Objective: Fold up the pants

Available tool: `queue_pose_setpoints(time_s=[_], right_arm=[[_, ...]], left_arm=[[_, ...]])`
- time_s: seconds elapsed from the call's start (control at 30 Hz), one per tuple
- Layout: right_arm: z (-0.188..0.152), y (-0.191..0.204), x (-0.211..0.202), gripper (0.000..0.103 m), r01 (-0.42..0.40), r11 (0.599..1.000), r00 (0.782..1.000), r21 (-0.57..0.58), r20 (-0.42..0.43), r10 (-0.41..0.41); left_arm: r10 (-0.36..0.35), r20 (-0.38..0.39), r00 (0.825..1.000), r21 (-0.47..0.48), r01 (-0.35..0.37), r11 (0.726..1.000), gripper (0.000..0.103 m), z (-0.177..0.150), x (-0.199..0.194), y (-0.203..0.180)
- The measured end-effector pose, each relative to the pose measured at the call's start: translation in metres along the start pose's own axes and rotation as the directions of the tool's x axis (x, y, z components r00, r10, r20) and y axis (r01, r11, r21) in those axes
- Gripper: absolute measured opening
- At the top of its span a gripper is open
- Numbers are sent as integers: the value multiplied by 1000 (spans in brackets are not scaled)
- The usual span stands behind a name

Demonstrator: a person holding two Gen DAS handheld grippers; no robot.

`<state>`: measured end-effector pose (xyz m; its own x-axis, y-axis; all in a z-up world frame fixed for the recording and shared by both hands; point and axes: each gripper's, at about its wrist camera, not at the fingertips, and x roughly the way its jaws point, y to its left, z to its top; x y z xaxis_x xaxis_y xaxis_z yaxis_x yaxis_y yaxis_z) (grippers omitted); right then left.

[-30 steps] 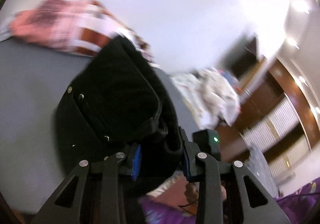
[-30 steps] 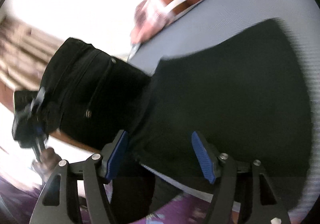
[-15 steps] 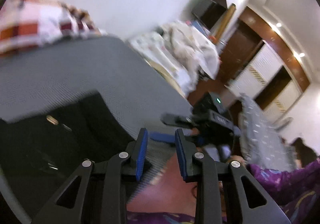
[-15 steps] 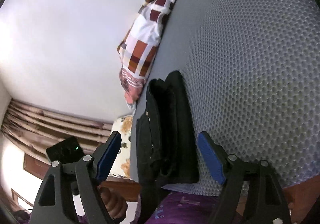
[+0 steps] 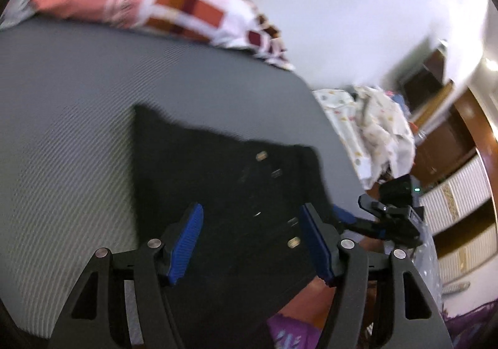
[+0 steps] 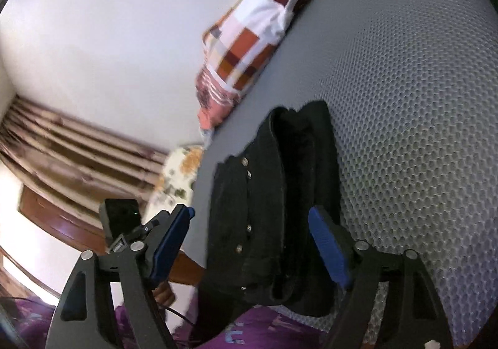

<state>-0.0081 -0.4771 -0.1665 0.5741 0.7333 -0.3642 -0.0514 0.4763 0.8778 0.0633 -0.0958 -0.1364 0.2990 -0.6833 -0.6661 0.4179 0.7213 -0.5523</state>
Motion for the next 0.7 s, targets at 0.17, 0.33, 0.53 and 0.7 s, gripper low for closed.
queue_pose_setpoints(time_s=[0.17, 0.33, 0.53, 0.7], right_arm=[[-13, 26, 21, 17, 128, 981, 986, -147, -85, -142], [-18, 51, 7, 11, 183, 965, 978, -187, -69, -199], [-35, 27, 5, 10, 203, 974, 967, -100, -136, -216], [-33, 8, 3, 14, 132, 991, 985, 25, -117, -128]], left_arm=[[21, -28, 999, -62, -23, 998, 65, -20, -3, 21], [20, -48, 999, -81, -24, 996, 65, -22, -10, 27], [36, -21, 999, -17, -36, 999, 68, -28, -21, 23], [44, -63, 997, -11, -45, 999, 68, -30, -10, 21]])
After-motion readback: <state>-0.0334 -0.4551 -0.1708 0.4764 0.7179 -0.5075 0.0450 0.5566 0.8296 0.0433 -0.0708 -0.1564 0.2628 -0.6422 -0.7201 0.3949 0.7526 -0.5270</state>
